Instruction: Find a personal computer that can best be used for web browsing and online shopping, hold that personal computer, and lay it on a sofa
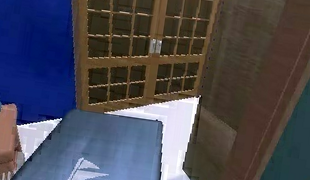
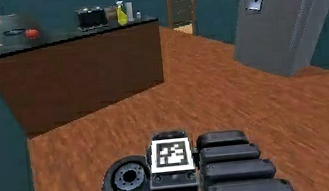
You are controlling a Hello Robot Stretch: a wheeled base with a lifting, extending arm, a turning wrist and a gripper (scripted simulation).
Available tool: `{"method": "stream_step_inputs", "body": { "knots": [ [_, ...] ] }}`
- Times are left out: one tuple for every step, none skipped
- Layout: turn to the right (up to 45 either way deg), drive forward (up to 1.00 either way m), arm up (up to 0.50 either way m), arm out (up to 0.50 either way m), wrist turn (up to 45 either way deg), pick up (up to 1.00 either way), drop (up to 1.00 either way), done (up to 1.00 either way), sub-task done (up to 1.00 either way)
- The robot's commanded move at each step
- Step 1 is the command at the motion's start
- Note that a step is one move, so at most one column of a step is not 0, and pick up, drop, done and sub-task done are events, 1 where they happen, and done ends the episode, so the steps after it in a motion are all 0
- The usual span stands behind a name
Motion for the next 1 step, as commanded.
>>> {"method": "stream_step_inputs", "body": {
  "knots": [
    [0.0,0.75,0.00,0.00,0.0,0.00,0.00,0.00,0.00]
  ]
}}
